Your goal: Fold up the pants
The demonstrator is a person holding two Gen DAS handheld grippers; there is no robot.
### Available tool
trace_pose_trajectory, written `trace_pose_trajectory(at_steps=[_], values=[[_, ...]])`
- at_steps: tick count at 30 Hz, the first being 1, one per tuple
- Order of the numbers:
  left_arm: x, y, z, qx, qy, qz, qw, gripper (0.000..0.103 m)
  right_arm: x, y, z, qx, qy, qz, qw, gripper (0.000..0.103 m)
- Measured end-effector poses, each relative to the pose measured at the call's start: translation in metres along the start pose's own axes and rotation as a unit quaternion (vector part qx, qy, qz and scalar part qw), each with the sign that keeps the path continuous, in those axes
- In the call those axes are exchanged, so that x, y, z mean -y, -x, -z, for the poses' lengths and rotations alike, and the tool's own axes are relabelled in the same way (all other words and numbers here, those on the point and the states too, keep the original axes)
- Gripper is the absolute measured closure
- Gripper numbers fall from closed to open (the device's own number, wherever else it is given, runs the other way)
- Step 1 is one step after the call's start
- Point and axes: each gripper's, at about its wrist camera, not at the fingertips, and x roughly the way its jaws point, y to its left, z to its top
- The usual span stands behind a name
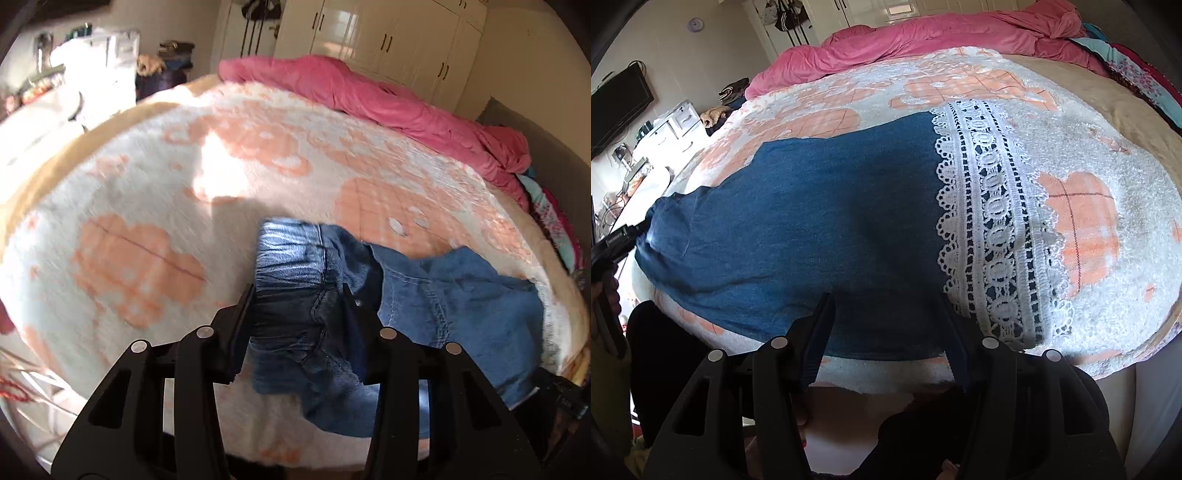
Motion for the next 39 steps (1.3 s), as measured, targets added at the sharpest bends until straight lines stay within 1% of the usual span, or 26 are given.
trace_pose_trajectory(at_steps=[1,2,4,5,7,8,10,11,13,16,18,20,21,24,25,27,28,29,31,32,33,34,35,36,38,39], values=[[-0.004,-0.002,-0.001,-0.001,-0.003,-0.007,1.0,0.067,0.0,0.0,0.001,0.001,0.0,-0.001,1.0,0.049],[-0.008,-0.01,0.0,-0.015,0.0,-0.005,0.9999,0.066,0.0,0.0,0.002,0.002,0.001,-0.001,1.0,0.048],[-0.013,-0.026,0.007,-0.045,0.003,-0.009,0.9989,0.062,-0.003,-0.002,0.002,0.001,0.006,0.005,1.0,0.048],[-0.014,-0.028,0.011,-0.047,0.007,-0.007,0.9988,0.06,-0.004,-0.003,0.002,0.0,0.009,0.009,1.0,0.048],[-0.018,-0.019,0.013,-0.034,0.017,0.001,0.9993,0.057,-0.005,-0.002,0.002,-0.001,0.014,0.009,1.0,0.048],[-0.019,-0.014,0.012,-0.03,0.019,0.0,0.9994,0.054,-0.004,0.0,0.002,-0.001,0.013,0.007,1.0,0.048],[-0.016,0.005,0.011,-0.006,0.013,-0.008,0.9999,0.054,-0.005,0.008,0.003,0.009,0.013,0.002,1.0,0.048],[-0.01,0.018,0.011,0.011,0.004,-0.009,0.9999,0.052,-0.007,0.012,0.003,0.016,0.019,-0.002,1.0,0.048],[0.005,0.033,0.012,0.026,-0.023,0.005,0.9994,0.048,-0.018,0.02,0.004,0.031,0.048,-0.007,0.998,0.048],[0.045,0.042,0.024,0.015,-0.089,0.054,0.9944,0.047,-0.039,0.02,0.006,0.032,0.099,0.0,0.995,0.048],[0.075,0.041,0.039,-0.003,-0.141,0.085,0.9864,0.047,-0.051,0.016,0.009,0.024,0.133,0.007,0.991,0.048],[0.102,0.038,0.058,-0.022,-0.194,0.113,0.9744,0.047,-0.06,0.01,0.015,0.013,0.167,0.019,0.986,0.051],[0.115,0.035,0.069,-0.032,-0.225,0.125,0.9657,0.047,-0.064,0.008,0.018,0.01,0.181,0.027,0.983,0.052],[0.144,0.031,0.095,-0.039,-0.304,0.127,0.9432,0.047,-0.069,0.003,0.021,0.007,0.209,0.037,0.977,0.056],[0.15,0.029,0.099,-0.035,-0.322,0.123,0.9379,0.047,-0.07,0.002,0.022,0.007,0.217,0.036,0.975,0.058],[0.157,0.02,0.102,-0.046,-0.342,0.121,0.9307,0.047,-0.073,-0.001,0.022,0.006,0.235,0.042,0.971,0.059],[0.158,0.014,0.103,-0.051,-0.347,0.117,0.9294,0.047,-0.076,-0.005,0.022,-0.001,0.249,0.044,0.967,0.059],[0.159,0.007,0.103,-0.06,-0.349,0.114,0.9282,0.049,-0.078,-0.011,0.023,-0.012,0.262,0.048,0.964,0.059],[0.163,-0.004,0.105,-0.082,-0.349,0.107,0.9273,0.064,-0.081,-0.023,0.028,-0.025,0.282,0.078,0.956,0.06],[0.163,-0.009,0.107,-0.093,-0.345,0.11,0.9275,0.075,-0.082,-0.026,0.029,-0.024,0.286,0.08,0.955,0.062],[0.162,-0.011,0.108,-0.096,-0.341,0.118,0.9277,0.082,-0.082,-0.027,0.028,-0.023,0.286,0.076,0.955,0.064],[0.164,-0.011,0.11,-0.098,-0.341,0.125,0.9267,0.085,-0.082,-0.026,0.027,-0.023,0.285,0.068,0.956,0.076],[0.164,-0.01,0.111,-0.099,-0.344,0.13,0.9247,0.092,-0.08,-0.023,0.026,-0.021,0.281,0.058,0.958,0.092],[0.163,-0.007,0.111,-0.105,-0.344,0.146,0.9216,0.1,-0.077,-0.019,0.025,-0.024,0.272,0.045,0.961,0.097],[0.161,-0.004,0.113,-0.108,-0.339,0.156,0.9214,0.1,-0.072,-0.015,0.026,-0.032,0.269,0.034,0.962,0.102],[0.159,-0.003,0.114,-0.112,-0.335,0.159,0.9217,0.1,-0.07,-0.013,0.028,-0.036,0.268,0.03,0.962,0.103]])
